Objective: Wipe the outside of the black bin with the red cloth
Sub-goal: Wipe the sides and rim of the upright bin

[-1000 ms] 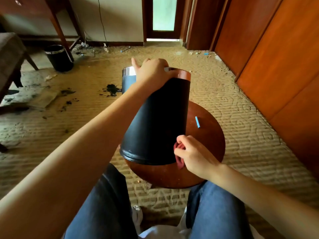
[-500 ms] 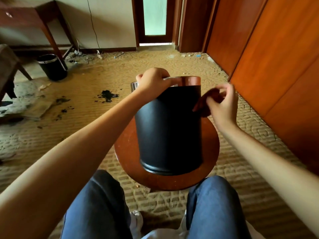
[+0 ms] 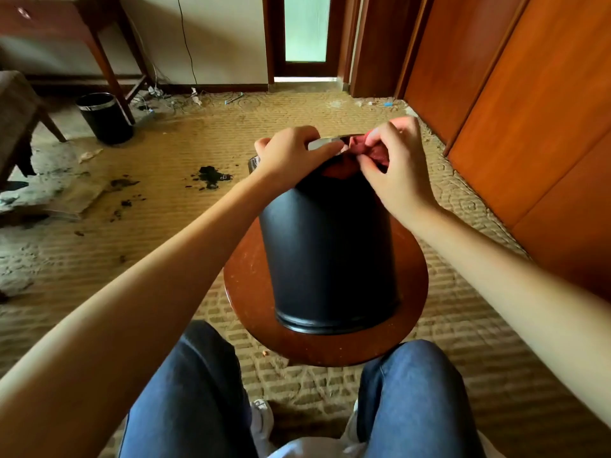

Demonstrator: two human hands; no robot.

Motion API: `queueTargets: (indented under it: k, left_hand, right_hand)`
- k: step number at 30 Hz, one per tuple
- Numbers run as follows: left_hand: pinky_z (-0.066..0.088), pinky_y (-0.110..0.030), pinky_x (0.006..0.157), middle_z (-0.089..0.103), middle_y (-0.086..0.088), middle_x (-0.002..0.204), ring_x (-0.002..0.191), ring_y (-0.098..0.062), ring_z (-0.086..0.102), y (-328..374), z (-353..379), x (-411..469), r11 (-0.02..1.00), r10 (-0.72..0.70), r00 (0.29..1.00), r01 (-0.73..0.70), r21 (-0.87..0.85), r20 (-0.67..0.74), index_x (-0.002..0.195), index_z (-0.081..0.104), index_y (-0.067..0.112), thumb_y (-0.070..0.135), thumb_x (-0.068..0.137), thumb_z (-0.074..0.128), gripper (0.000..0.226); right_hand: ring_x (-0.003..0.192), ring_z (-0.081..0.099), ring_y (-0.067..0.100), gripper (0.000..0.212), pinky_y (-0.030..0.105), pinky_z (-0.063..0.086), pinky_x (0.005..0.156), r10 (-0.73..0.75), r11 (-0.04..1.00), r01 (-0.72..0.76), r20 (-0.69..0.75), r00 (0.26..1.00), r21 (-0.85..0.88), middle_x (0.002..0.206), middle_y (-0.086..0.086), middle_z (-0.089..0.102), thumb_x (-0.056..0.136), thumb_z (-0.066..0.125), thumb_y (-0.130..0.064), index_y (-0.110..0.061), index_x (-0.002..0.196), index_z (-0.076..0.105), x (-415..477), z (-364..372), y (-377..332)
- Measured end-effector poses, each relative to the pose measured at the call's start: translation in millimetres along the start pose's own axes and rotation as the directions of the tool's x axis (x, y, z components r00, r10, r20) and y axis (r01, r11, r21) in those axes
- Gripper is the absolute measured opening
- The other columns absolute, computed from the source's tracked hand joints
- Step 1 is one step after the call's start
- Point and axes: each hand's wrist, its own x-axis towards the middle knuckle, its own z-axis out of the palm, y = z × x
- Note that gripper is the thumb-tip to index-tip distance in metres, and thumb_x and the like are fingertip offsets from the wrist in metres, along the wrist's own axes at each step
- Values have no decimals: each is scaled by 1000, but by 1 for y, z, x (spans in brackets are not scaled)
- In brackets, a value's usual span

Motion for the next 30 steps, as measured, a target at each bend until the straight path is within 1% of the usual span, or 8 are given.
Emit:
queueTargets:
  k: [4,7,14,18,21,24,27,30]
  left_hand:
    - [22,-35,79,41,5,62,77,-16,46,-7,-2,1,1000,1,1000,-1,-12,-14,62,39,21,54,90,54,46]
    - [24,-34,78,40,7,62,65,-8,41,-13,-7,1,997,6,1000,-6,-82,2,62,41,23,50,91,56,43]
    - [29,-33,76,43,8,65,61,-3,39,-14,-4,-10,982,107,994,-102,-161,21,78,58,6,48,90,59,44]
    - [29,-32,76,44,9,63,66,-11,42,-9,-4,-15,986,109,994,-105,-129,26,74,54,14,52,85,59,40]
    - [30,-34,75,43,8,59,61,-6,40,-11,-7,-14,987,74,997,-69,-147,33,61,43,22,54,77,50,36]
    - [29,-34,75,40,8,58,56,-2,38,-22,-13,-11,980,48,998,-38,-198,46,60,42,22,58,78,52,41]
    - [26,-34,76,39,7,57,54,4,41,-33,-14,-15,972,75,997,-66,-224,30,59,41,25,52,85,57,40]
    - [27,-32,75,41,8,60,58,2,42,-31,-9,-19,980,103,995,-103,-168,-8,63,43,23,48,90,57,40]
  right_hand:
    - [92,48,21,8,18,37,83,-81,997,80,86,993,9,98,16,49,81,59,-8,-2,86,57,-37,4,2]
    - [93,47,25,13,29,36,85,-284,955,295,252,925,-6,105,6,45,81,57,-10,-13,91,49,-112,0,2]
    - [85,52,27,16,38,47,79,-717,612,778,517,468,143,109,11,48,89,61,-12,-12,102,52,-132,-6,9]
    - [80,52,30,17,38,40,69,-471,847,507,220,855,-158,90,17,61,94,52,-18,-6,92,63,-33,3,-14]
    - [80,51,30,7,38,40,73,-394,885,405,93,914,-231,91,18,60,86,58,-8,-6,91,61,-15,18,-26]
    - [75,51,30,6,38,44,69,-465,854,490,168,869,-172,90,15,63,90,57,-9,-12,94,57,-82,27,-24]
    - [74,49,23,8,36,43,64,-611,727,686,426,667,-30,97,8,60,92,55,-10,-13,97,61,-162,16,-17]
    - [77,51,19,13,34,43,66,-707,606,791,509,490,81,99,6,58,95,49,-9,-16,104,54,-161,4,-9]
